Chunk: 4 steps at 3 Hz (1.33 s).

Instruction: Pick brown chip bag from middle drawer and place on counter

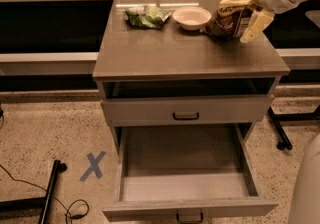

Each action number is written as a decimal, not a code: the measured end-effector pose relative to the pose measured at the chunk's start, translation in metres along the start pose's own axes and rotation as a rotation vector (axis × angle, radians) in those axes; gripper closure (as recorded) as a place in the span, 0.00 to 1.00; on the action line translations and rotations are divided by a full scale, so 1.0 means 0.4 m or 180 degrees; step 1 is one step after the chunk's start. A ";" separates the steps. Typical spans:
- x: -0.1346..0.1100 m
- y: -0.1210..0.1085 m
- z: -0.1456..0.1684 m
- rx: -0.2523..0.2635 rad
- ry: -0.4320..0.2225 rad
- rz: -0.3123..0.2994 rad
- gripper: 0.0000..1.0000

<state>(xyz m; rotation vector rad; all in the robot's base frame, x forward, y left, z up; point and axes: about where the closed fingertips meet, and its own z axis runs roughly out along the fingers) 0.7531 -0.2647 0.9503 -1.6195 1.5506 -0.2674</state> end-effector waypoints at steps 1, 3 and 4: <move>0.005 0.014 0.008 -0.0067 -0.0036 0.0076 0.00; 0.014 -0.042 -0.231 0.0489 -0.0110 0.0199 0.00; 0.030 0.026 -0.374 0.0662 -0.0052 0.0364 0.00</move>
Offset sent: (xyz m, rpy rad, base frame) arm -0.0289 -0.0416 0.0628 0.1343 -0.1029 -0.0526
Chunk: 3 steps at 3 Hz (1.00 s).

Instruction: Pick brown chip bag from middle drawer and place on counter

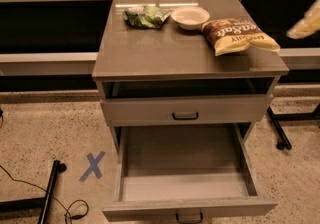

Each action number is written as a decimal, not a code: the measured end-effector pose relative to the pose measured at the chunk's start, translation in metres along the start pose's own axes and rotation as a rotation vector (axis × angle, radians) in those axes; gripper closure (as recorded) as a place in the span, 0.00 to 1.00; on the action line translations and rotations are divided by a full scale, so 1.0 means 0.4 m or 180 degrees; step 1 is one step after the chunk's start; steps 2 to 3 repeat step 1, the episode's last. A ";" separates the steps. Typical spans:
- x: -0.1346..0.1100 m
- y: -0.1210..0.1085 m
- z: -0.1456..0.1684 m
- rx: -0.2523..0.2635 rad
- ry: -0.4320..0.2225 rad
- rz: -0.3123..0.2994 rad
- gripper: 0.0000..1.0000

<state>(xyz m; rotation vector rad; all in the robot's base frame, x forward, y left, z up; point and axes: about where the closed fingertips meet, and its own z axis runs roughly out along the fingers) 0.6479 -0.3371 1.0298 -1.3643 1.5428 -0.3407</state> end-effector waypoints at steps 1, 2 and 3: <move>0.043 0.042 -0.013 -0.0066 0.0081 0.0068 0.00; 0.043 0.042 -0.013 -0.0066 0.0081 0.0068 0.00; 0.043 0.042 -0.013 -0.0066 0.0081 0.0068 0.00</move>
Offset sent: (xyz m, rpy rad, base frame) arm 0.0000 0.0000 0.0000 0.0000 0.0000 0.0000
